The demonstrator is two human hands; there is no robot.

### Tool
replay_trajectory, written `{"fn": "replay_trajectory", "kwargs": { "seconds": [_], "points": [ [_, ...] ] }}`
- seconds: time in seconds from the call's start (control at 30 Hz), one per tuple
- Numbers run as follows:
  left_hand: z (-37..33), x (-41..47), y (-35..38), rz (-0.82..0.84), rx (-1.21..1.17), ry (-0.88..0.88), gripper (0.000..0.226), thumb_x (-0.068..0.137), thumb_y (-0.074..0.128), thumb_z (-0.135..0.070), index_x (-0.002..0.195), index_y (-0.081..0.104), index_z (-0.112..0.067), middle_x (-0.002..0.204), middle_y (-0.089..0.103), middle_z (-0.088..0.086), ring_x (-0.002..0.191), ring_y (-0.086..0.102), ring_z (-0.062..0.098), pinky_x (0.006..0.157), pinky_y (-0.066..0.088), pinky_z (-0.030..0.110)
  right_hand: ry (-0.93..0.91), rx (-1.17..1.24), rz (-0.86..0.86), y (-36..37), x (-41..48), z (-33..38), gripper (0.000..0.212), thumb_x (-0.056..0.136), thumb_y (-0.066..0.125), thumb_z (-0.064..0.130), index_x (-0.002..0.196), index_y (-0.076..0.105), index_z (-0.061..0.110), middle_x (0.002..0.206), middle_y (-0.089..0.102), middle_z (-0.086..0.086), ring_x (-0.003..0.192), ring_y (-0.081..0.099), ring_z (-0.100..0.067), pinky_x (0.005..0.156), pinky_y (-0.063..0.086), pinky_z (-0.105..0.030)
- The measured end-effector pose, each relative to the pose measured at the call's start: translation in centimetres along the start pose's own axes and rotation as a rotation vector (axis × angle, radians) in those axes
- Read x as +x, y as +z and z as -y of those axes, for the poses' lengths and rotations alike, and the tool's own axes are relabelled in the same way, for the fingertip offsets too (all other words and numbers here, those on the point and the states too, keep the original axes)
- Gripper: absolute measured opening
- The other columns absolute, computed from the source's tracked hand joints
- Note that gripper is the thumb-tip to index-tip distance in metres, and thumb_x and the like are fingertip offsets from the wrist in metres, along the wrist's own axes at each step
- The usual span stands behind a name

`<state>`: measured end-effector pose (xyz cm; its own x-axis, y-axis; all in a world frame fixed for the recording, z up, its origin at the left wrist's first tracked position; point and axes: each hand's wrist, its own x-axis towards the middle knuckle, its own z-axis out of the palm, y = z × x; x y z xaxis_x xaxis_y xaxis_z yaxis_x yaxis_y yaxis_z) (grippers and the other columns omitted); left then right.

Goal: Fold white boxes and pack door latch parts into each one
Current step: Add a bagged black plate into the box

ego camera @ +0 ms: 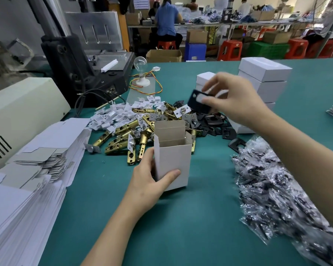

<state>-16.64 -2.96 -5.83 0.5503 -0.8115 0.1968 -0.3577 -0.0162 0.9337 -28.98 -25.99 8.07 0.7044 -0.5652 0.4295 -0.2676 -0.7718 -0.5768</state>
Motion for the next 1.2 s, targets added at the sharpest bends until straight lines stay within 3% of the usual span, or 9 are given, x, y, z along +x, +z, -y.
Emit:
{"fn": "replay_trajectory", "kwargs": {
  "seconds": [0.1, 0.2, 0.33, 0.43, 0.6, 0.73, 0.87, 1.03, 1.2],
  "points": [
    [0.0, 0.0, 0.1, -0.015, -0.006, 0.007, 0.055, 0.08, 0.08, -0.043, 0.127, 0.052, -0.04, 0.112, 0.071, -0.026, 0.104, 0.069, 0.0, 0.08, 0.057, 0.017, -0.24, 0.158, 0.058, -1.3, -0.8, 3.6, 0.013, 0.091, 0.078, 0.014, 0.098, 0.07, 0.021, 0.095, 0.072, 0.003, 0.076, 0.072, -0.007, 0.072, 0.059, -0.023],
    [0.0, -0.1, 0.1, -0.019, -0.002, 0.018, 0.056, 0.082, 0.079, -0.041, 0.132, 0.054, -0.036, 0.113, 0.074, -0.016, 0.103, 0.071, 0.007, 0.082, 0.061, 0.027, -0.36, 0.053, 0.242, -1.4, -1.8, 5.9, 0.018, 0.091, 0.078, 0.015, 0.105, 0.068, 0.022, 0.095, 0.068, 0.008, 0.077, 0.069, -0.004, 0.068, 0.052, -0.015],
    [0.1, -0.2, 0.0, -0.025, 0.028, 0.038, 0.053, 0.082, 0.08, -0.041, 0.129, 0.055, -0.037, 0.109, 0.074, -0.014, 0.1, 0.07, 0.01, 0.076, 0.062, 0.028, -0.462, -0.316, 0.374, -0.7, -2.1, 6.9, 0.027, 0.091, 0.076, 0.021, 0.114, 0.063, 0.029, 0.096, 0.068, 0.015, 0.074, 0.059, -0.009, 0.072, 0.049, -0.035],
    [0.2, -0.3, 0.0, -0.02, 0.05, 0.044, 0.049, 0.083, 0.08, -0.041, 0.125, 0.055, -0.04, 0.106, 0.074, -0.016, 0.097, 0.07, 0.009, 0.072, 0.064, 0.035, -0.48, -0.411, 0.447, 0.1, -2.2, 7.3, 0.028, 0.093, 0.07, 0.016, 0.116, 0.061, 0.03, 0.098, 0.072, 0.01, 0.083, 0.061, -0.02, 0.075, 0.051, -0.039],
    [0.2, -0.2, 0.1, 0.004, 0.078, 0.06, 0.048, 0.082, 0.081, -0.041, 0.122, 0.055, -0.049, 0.102, 0.074, -0.018, 0.093, 0.07, 0.01, 0.07, 0.063, 0.034, -0.424, -0.295, 0.598, 1.3, -2.4, 7.4, 0.035, 0.095, 0.066, 0.008, 0.116, 0.056, 0.036, 0.094, 0.074, 0.018, 0.082, 0.062, -0.006, 0.075, 0.055, -0.038],
    [0.2, -0.2, 0.1, 0.005, 0.057, 0.064, 0.048, 0.082, 0.082, -0.039, 0.12, 0.056, -0.051, 0.1, 0.074, -0.017, 0.092, 0.07, 0.01, 0.07, 0.062, 0.029, -0.363, -0.175, 0.687, 1.6, -2.1, 7.4, 0.035, 0.095, 0.068, 0.01, 0.118, 0.056, 0.034, 0.092, 0.072, 0.017, 0.086, 0.065, -0.007, 0.073, 0.056, -0.038],
    [0.3, -0.1, 0.1, 0.015, 0.024, 0.05, 0.048, 0.082, 0.081, -0.038, 0.122, 0.057, -0.048, 0.102, 0.074, -0.014, 0.094, 0.07, 0.013, 0.071, 0.062, 0.031, -0.328, -0.123, 0.702, 2.6, -2.0, 7.5, 0.037, 0.093, 0.071, 0.008, 0.12, 0.056, 0.029, 0.092, 0.073, 0.016, 0.085, 0.064, -0.006, 0.075, 0.055, -0.034],
    [0.1, -0.1, 0.1, 0.011, -0.013, 0.026, 0.046, 0.081, 0.081, -0.039, 0.119, 0.057, -0.049, 0.102, 0.074, -0.013, 0.093, 0.07, 0.012, 0.071, 0.06, 0.029, -0.299, -0.102, 0.693, 3.3, -2.6, 7.3, 0.038, 0.095, 0.066, 0.006, 0.126, 0.055, 0.025, 0.096, 0.074, 0.013, 0.089, 0.066, -0.009, 0.081, 0.056, -0.041],
    [0.0, 0.0, 0.0, 0.024, -0.032, 0.027, 0.052, 0.081, 0.081, -0.037, 0.126, 0.057, -0.045, 0.108, 0.074, -0.019, 0.097, 0.07, 0.006, 0.074, 0.058, 0.021, -0.273, 0.023, 0.458, 0.6, -2.3, 6.4, 0.02, 0.098, 0.068, 0.016, 0.117, 0.064, 0.02, 0.09, 0.077, 0.007, 0.082, 0.072, -0.007, 0.08, 0.056, -0.027]
  ]
}}
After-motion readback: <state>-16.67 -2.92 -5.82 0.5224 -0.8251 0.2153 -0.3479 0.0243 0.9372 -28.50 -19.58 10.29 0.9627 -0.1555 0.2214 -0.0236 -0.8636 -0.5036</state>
